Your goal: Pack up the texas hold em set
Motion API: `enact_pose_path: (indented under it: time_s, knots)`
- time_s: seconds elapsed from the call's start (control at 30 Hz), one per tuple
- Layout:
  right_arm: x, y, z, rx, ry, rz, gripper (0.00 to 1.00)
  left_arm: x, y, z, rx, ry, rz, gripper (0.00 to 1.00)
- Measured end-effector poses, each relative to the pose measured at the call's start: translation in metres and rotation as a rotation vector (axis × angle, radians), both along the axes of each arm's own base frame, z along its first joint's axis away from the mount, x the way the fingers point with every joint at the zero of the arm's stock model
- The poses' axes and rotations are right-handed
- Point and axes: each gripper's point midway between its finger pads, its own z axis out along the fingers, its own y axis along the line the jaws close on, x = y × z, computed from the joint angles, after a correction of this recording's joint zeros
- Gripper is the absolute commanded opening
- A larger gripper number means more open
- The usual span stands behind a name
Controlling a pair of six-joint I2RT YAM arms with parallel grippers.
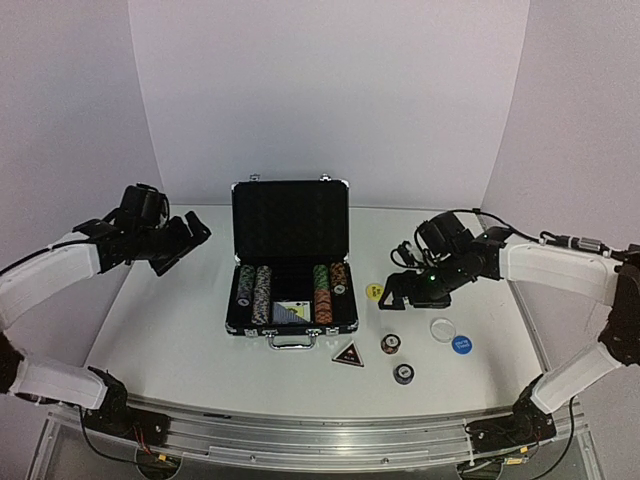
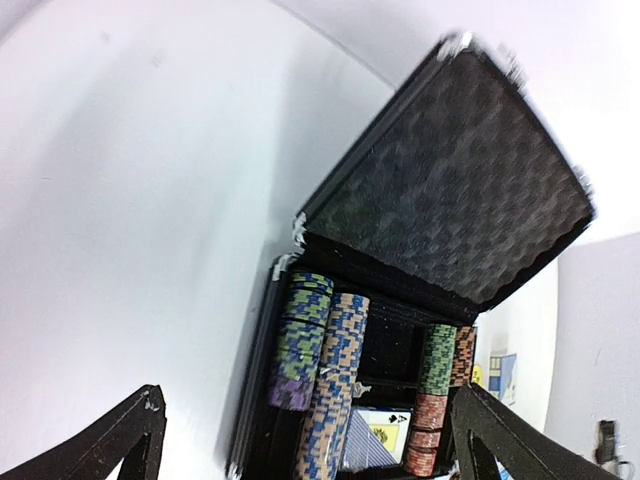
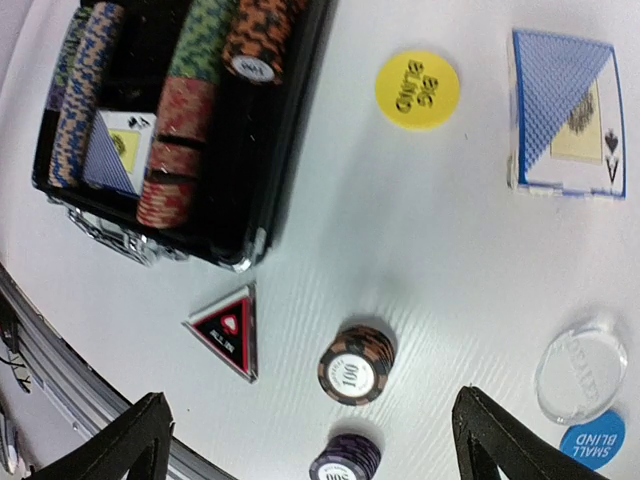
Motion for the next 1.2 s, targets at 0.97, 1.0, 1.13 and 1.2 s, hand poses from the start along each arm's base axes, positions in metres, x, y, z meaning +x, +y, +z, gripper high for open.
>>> enact_pose_path:
  time_s: [0.97,1.0,1.13,1.2]
  knots:
    - [-0.033,-0.004,-0.106,-0.373,0.062,0.124,0.7,-0.086,0.06,-0.029,0.052,0.073,0.14,1.0]
    - [-0.033,-0.004,-0.108,-0.381,0.059,0.127,0.69,-0.085,0.06,-0.03,0.053,0.074,0.14,1.0]
    - [-0.032,-0.004,-0.114,-0.411,0.05,0.136,0.65,-0.084,0.059,-0.035,0.061,0.089,0.14,1.0]
    - [-0.031,-0.003,-0.115,-0.419,0.045,0.141,0.6,-0.083,0.059,-0.036,0.063,0.093,0.14,1.0]
